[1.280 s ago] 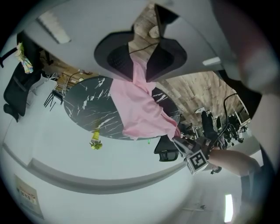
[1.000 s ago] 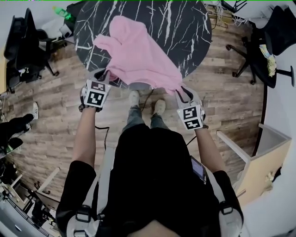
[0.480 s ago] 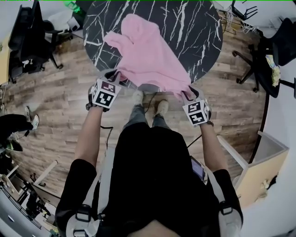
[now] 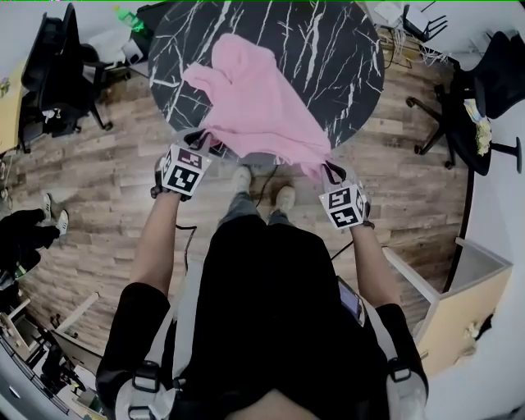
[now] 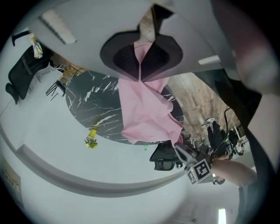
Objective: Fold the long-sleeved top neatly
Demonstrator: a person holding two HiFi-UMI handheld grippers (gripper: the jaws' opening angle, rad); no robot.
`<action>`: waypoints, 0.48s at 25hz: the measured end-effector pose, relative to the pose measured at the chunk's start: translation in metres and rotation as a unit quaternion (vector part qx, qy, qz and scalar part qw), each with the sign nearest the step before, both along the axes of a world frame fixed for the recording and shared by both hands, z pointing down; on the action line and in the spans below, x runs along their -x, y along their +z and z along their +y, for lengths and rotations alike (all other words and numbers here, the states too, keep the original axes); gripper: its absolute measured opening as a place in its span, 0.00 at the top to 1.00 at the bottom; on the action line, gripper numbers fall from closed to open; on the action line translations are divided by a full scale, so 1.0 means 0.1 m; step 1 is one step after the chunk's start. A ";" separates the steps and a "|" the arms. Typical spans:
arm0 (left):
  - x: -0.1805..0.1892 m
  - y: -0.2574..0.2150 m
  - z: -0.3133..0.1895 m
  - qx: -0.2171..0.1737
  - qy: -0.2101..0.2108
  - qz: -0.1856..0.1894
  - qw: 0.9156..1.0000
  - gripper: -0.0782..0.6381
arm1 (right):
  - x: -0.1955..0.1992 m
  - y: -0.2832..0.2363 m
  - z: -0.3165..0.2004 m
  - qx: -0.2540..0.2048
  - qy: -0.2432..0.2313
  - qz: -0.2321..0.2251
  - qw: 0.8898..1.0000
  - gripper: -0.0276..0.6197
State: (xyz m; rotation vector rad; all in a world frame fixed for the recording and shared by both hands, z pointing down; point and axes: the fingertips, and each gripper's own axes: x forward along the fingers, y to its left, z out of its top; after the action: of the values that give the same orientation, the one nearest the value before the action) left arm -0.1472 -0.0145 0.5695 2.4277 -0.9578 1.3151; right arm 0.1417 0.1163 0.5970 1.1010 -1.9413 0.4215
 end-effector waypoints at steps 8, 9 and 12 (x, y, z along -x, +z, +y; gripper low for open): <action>-0.09 -0.37 0.44 -0.036 -0.029 0.002 0.999 0.85 | -0.39 -0.47 -0.02 -0.090 0.029 0.011 0.995 0.93; -0.08 -0.42 0.50 -0.043 -0.033 0.005 0.999 0.85 | -0.42 -0.54 -0.03 -0.101 0.030 0.014 0.994 0.93; -0.06 -0.59 0.63 -0.068 -0.038 0.018 0.997 0.85 | -0.45 -0.74 -0.04 -0.133 0.031 0.017 0.990 0.93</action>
State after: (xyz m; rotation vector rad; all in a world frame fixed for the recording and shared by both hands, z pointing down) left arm -0.1409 0.0483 0.5105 2.4778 -1.1522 1.2142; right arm 0.1868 0.1122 0.5229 1.3325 -1.9761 0.1764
